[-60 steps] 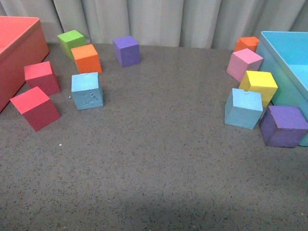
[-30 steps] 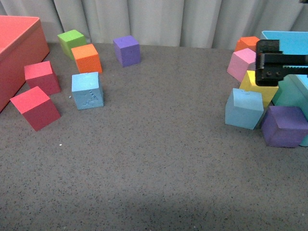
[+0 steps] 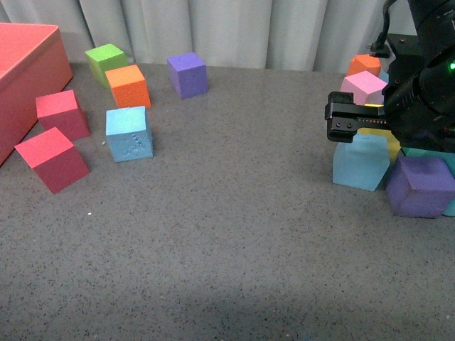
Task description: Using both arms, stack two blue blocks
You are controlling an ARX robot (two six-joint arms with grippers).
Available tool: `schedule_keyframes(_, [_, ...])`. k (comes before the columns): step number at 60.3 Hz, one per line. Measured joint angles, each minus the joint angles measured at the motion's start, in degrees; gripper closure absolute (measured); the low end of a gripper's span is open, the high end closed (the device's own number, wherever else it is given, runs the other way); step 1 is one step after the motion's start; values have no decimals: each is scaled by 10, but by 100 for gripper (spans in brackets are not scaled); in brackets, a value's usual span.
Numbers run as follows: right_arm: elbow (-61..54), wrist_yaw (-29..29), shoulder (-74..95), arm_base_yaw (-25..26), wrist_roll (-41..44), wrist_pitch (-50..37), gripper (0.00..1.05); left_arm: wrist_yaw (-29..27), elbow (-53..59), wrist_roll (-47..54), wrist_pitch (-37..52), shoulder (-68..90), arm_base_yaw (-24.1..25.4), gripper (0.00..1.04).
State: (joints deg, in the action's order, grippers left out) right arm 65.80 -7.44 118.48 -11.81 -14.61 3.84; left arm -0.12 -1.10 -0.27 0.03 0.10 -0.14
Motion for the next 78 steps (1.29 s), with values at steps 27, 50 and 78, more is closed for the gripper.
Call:
schedule_keyframes(27, [57, 0, 58, 2, -13, 32, 10, 0, 0, 0, 0, 0, 0, 7])
schedule_keyframes(50, [93, 0, 92, 2, -13, 52, 10, 0, 0, 0, 0, 0, 0, 7])
schedule_keyframes(78, [98, -2, 94, 2, -18, 61, 56, 0, 0, 0, 0, 0, 0, 7])
